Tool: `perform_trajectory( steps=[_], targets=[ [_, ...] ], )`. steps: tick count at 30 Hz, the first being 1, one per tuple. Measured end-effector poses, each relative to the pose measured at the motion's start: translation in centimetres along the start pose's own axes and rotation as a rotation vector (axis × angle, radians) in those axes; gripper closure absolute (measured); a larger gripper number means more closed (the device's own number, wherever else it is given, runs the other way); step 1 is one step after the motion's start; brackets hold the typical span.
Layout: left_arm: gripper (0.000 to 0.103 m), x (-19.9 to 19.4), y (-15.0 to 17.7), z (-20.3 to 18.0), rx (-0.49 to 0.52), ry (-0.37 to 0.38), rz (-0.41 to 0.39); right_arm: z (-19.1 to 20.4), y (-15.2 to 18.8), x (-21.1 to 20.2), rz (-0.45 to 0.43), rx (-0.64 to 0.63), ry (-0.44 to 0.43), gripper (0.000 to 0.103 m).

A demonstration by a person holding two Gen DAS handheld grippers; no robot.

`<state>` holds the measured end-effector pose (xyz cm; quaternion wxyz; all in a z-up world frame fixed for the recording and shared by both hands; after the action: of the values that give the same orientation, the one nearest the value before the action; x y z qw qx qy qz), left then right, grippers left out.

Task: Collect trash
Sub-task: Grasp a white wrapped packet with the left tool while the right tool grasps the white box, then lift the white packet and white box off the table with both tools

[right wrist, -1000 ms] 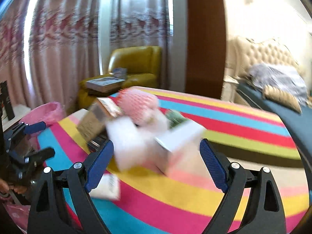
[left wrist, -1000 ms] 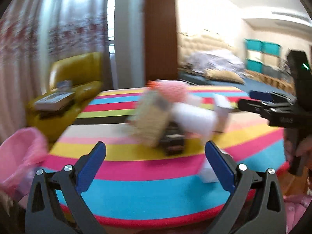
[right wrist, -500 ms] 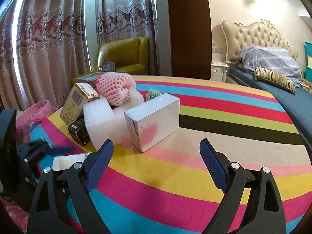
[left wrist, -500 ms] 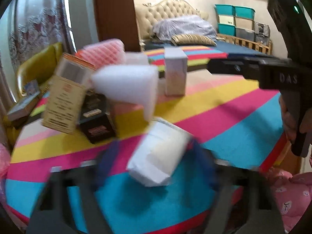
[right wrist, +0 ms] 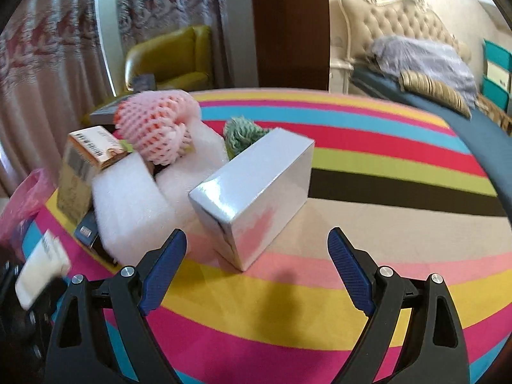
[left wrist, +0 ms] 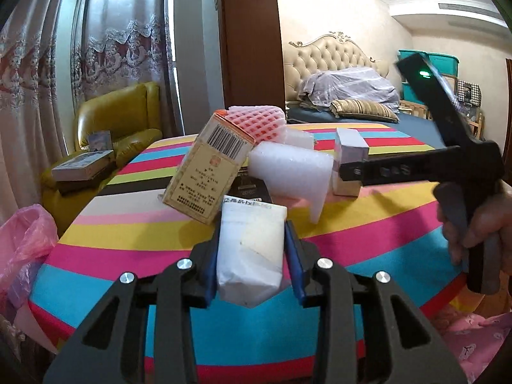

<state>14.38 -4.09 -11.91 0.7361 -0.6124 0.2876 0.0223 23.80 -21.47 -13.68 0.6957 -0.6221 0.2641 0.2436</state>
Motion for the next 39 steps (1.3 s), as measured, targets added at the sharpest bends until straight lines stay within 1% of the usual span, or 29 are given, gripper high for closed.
perform_trajectory(
  steps=[1,4,6,7,8,9,10,11,12,14,16,18,20,22,24,26,28,29,30,31,33,34,35,36,39],
  targets=[
    [0.068,0.0,0.1,0.0,0.001,0.001,0.002,0.1,-0.2,0.3,0.007,0.003,0.012,0.018],
    [0.068,-0.4,0.1,0.5,-0.008,0.002,-0.002,0.1,-1.4,0.8,-0.019,-0.002,0.064,0.018],
    [0.068,-0.4,-0.1,0.3,-0.015,-0.003,-0.005,-0.1,-1.7,1.5,-0.002,0.005,0.078,0.018],
    [0.068,-0.5,0.0,0.5,-0.020,-0.007,-0.007,-0.1,-1.5,2.0,0.021,0.014,0.079,0.018],
    [0.067,-0.5,0.0,0.7,-0.024,-0.012,-0.008,-0.2,-1.4,2.3,0.038,0.026,0.067,0.019],
    [0.067,-0.5,0.0,0.8,-0.027,-0.015,-0.010,-0.3,-1.3,2.2,0.032,0.037,0.053,0.030],
    [0.067,-0.6,0.1,1.0,-0.033,-0.019,-0.011,-0.3,-1.4,1.6,0.012,0.045,0.036,0.037],
    [0.067,-0.7,0.2,1.1,-0.039,-0.021,-0.010,-0.6,-1.3,1.2,0.000,0.047,0.028,0.053],
    [0.068,-0.7,0.3,1.2,-0.044,-0.022,-0.008,-0.6,-1.1,0.8,-0.009,0.046,0.013,0.059],
    [0.067,-0.7,0.5,1.3,-0.050,-0.026,-0.005,-0.8,-0.6,-0.2,-0.026,0.045,-0.024,0.061],
    [0.067,-0.8,0.5,1.2,-0.047,-0.036,-0.002,-0.6,0.1,-1.8,-0.059,-0.001,-0.019,0.064],
    [0.067,-0.7,0.5,1.2,-0.042,-0.040,0.003,-0.2,0.9,-2.5,-0.054,-0.044,-0.015,0.070],
    [0.067,-0.5,0.6,1.0,-0.034,-0.044,0.012,0.0,2.2,-2.9,-0.024,-0.070,-0.022,0.070],
    [0.067,-0.2,0.7,0.8,-0.029,-0.045,0.024,-0.1,2.8,-3.3,-0.027,-0.098,0.000,0.070],
    [0.067,0.1,0.9,0.6,-0.025,-0.043,0.040,-0.4,2.9,-3.5,-0.027,-0.097,0.014,0.069],
    [0.067,0.3,1.0,0.5,-0.021,-0.043,0.052,-0.5,2.8,-3.1,-0.010,-0.098,0.025,0.066],
    [0.067,0.3,1.1,0.4,-0.016,-0.044,0.056,-0.5,2.6,-2.4,0.002,-0.091,0.018,0.064],
    [0.067,0.3,1.1,0.4,-0.014,-0.045,0.057,-0.6,2.5,-2.1,0.009,-0.088,0.016,0.063],
    [0.066,0.3,1.1,0.4,-0.013,-0.047,0.059,-0.6,2.5,-1.7,0.018,-0.085,0.014,0.056],
    [0.066,0.3,1.1,0.5,-0.013,-0.048,0.060,-0.7,2.5,-1.5,0.018,-0.081,0.014,0.052],
    [0.066,0.4,1.1,0.7,-0.014,-0.050,0.064,-0.9,2.2,-1.4,0.014,-0.082,0.011,0.050],
    [0.066,0.4,1.2,0.7,-0.016,-0.050,0.067,-0.8,2.1,-1.6,0.001,-0.090,0.008,0.051],
    [0.066,0.5,1.2,0.7,-0.016,-0.049,0.069,-0.8,1.8,-1.5,-0.005,-0.092,0.007,0.059],
    [0.066,0.5,1.2,0.7,-0.016,-0.048,0.071,-0.8,1.9,-1.7,-0.012,-0.097,0.003,0.070],
    [0.066,0.4,1.2,0.5,-0.011,-0.047,0.070,-0.4,2.0,-2.2,-0.036,-0.108,0.001,0.070]
  ],
)
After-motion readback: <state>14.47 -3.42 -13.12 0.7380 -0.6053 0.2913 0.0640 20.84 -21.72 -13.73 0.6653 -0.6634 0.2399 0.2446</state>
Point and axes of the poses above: each gripper's, at about its wrist camera, not at the fingertips, and x roughly the way its jaws point, z to its left, y to its underside, the point moved 8 cm from there along x, roughly the way its jaws point, and after that the axes turned 1 degree about x, right-handed, at the moved point
